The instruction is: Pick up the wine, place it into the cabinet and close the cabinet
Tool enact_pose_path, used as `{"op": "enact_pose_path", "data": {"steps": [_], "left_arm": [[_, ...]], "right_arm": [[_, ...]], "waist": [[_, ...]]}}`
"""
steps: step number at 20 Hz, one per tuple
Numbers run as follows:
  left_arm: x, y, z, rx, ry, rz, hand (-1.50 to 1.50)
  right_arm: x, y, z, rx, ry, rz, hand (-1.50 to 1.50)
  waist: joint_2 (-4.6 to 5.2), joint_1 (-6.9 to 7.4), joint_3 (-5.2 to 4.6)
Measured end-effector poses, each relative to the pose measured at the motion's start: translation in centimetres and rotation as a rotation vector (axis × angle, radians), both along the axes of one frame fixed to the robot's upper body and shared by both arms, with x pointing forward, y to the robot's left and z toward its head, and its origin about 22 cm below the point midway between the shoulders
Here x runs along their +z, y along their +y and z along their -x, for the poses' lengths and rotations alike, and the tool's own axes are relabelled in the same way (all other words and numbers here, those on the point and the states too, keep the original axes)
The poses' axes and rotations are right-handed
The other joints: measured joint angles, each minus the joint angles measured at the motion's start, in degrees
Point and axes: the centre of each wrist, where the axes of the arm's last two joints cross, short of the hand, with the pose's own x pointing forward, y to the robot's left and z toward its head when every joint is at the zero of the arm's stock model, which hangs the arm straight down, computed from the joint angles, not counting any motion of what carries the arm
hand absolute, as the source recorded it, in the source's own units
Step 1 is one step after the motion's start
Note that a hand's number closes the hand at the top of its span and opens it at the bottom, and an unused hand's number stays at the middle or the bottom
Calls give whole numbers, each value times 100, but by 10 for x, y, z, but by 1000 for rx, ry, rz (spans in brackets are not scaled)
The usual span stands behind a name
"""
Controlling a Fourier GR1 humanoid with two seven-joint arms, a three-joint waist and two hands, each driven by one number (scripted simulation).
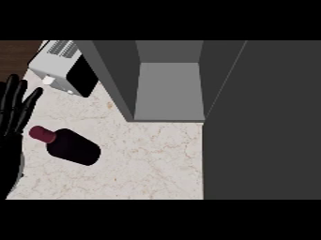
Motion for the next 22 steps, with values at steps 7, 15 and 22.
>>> {"op": "enact_pose_path", "data": {"steps": [7,15,22], "left_arm": [[-14,-6,7,-504,51,53,-150],[-35,24,38,-928,255,214,-150],[-3,71,56,-1015,290,259,-150]], "right_arm": [[-6,4,10,37,45,-15,-150],[3,12,36,179,156,-2,-150],[34,15,66,203,182,11,-150]], "waist": [[-31,-130,-79],[-48,-67,-82],[-44,-42,-73]]}}
